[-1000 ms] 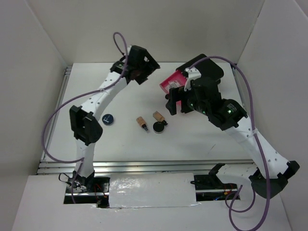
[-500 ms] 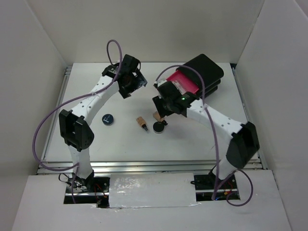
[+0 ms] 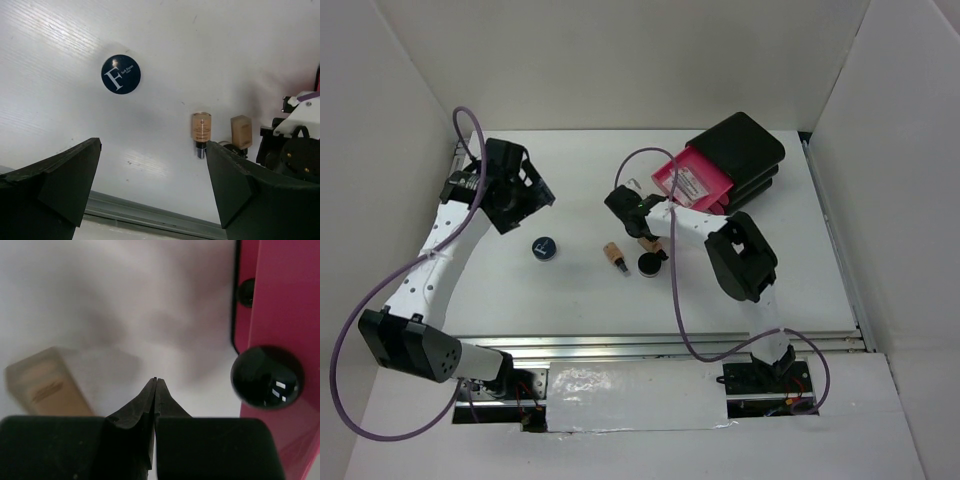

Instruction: Organize the makeup

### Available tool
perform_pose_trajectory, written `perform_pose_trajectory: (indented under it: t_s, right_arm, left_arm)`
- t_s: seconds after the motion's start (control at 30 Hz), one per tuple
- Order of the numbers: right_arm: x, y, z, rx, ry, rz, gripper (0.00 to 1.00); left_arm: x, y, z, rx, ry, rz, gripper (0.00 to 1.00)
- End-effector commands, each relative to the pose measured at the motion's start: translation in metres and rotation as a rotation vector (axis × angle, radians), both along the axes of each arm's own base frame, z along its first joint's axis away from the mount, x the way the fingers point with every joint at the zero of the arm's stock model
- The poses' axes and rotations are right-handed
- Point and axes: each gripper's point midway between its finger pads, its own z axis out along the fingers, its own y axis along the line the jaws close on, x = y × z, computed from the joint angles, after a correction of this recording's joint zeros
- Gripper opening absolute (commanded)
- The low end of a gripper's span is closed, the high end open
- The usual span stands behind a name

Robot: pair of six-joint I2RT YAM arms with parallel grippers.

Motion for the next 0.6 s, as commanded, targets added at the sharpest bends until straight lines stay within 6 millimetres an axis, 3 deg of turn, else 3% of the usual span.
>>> perform_pose_trajectory:
  t_s: [0.0, 0.13, 0.4, 0.57]
  right_arm:
    - [0.033, -0.008, 0.033, -0.116, -0.197, -0.073, 0.00]
    - [0.040, -0.007, 0.039, -0.123, -0.234, -0.093, 0.00]
    - [0.057, -0.016, 0.065, -0.153, -0.315, -0.141, 0.00]
    - [0.066, -0.034, 0.072, -0.196, -0.324, -0.169, 0.00]
  left_arm:
    - [-0.004, 0.007, -0.004, 0.023, 0.015, -0.065, 0.99]
    - [-0.008, 0.009, -0.003, 0.037, 0.026, -0.114, 0.99]
    - [-0.015, 0.009, -0.020, 0.040, 0.062, -0.175, 0.99]
    - [-0.010, 0.002, -0.023, 0.011, 0.066, -0.204, 0.99]
